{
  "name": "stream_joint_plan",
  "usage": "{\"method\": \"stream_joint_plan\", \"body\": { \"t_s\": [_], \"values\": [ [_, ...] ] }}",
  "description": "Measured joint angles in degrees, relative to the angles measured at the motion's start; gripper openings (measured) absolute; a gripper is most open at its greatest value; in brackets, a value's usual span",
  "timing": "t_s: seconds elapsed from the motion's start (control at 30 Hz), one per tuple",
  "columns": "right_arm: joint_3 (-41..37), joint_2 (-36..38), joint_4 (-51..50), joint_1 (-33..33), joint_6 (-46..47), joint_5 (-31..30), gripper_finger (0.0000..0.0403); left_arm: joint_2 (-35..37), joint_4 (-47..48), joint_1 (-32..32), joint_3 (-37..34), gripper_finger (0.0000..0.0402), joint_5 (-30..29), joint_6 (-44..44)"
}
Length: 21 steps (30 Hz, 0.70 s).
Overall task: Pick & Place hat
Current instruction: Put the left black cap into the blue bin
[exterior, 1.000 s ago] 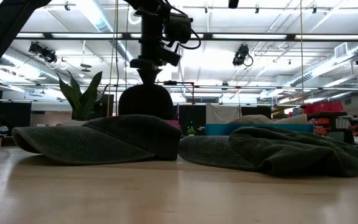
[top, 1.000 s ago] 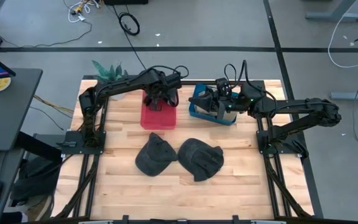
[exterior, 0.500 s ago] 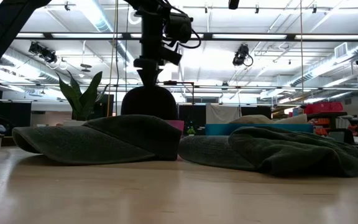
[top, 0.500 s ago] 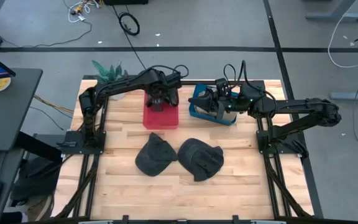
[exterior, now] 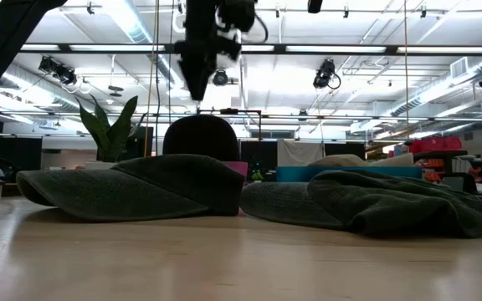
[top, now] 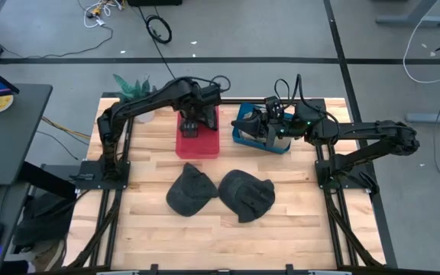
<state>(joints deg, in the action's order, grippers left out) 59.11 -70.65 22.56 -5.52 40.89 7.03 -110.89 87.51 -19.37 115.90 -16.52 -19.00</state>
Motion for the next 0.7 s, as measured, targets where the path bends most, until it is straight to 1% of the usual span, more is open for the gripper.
{"method": "stream_joint_plan", "body": {
  "t_s": [0.1,0.17,0.27,0.33,0.43,0.53,0.7],
  "values": [
    [0.00,0.00,-0.04,0.00,-0.17,0.02,0.0001,0.00,2.20,1.34,6.30,0.0291,1.99,2.75],
    [0.00,0.00,-0.06,0.00,-0.33,0.02,0.0001,0.04,2.41,2.55,10.25,0.0291,5.76,4.69],
    [0.00,0.00,-0.31,0.00,-0.86,0.02,0.0001,0.04,2.36,4.51,15.88,0.0291,13.01,6.63],
    [0.00,0.00,-0.51,0.00,-0.88,0.02,0.0001,0.18,2.40,6.15,18.28,0.0291,15.75,8.06],
    [0.00,0.00,-0.52,0.00,-0.88,0.02,0.0001,0.04,2.45,8.94,19.08,0.0291,17.07,10.90],
    [0.00,0.00,-0.57,0.00,-1.11,0.01,0.0001,0.74,2.58,12.21,18.06,0.0291,18.01,12.51],
    [0.00,0.00,-2.11,0.00,-1.45,0.02,0.0005,1.40,2.49,18.01,16.29,0.0291,16.79,12.41]
  ]
}}
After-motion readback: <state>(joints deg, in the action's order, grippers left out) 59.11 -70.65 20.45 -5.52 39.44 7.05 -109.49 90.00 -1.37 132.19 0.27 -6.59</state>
